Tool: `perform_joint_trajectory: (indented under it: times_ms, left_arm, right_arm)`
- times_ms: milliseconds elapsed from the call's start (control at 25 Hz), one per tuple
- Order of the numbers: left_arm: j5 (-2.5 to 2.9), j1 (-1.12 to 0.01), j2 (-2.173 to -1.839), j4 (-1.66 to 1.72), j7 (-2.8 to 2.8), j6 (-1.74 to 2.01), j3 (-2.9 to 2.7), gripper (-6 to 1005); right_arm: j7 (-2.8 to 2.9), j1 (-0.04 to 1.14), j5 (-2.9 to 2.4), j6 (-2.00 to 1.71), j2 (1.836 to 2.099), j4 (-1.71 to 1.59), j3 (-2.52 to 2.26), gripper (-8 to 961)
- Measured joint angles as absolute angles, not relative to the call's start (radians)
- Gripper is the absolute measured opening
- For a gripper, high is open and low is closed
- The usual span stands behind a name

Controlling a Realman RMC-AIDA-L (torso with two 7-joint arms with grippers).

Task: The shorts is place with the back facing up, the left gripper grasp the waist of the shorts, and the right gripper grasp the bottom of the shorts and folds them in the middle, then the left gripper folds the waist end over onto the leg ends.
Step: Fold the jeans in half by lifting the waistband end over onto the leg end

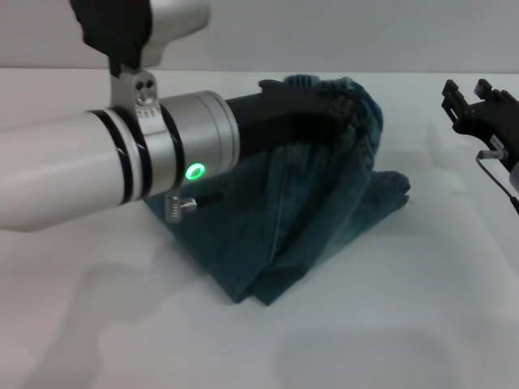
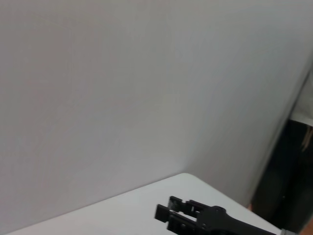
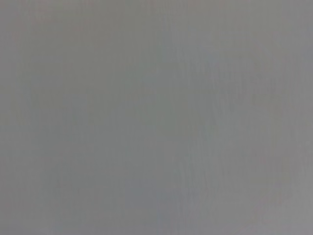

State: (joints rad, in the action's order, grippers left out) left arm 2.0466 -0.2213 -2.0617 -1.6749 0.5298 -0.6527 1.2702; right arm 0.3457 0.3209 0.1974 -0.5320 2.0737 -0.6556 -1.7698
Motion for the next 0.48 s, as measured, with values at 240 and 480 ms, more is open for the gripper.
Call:
perform_joint_trajectory:
  times_ms: [240, 480]
  left_arm:
    - [1.963, -0.247, -2.062, -1.604, 0.595, -0.601, 1.240, 128]
    - [1.892, -0.300, -2.065, -1.493, 0.732, -0.481, 1.183, 139]
  right_arm:
    - [0.344, 0.307, 0.186, -0.522, 2.071, -0.681, -1.766, 476]
    - [0.344, 0.288, 0.157, -0.479, 2.070, -0.729, -1.764, 476]
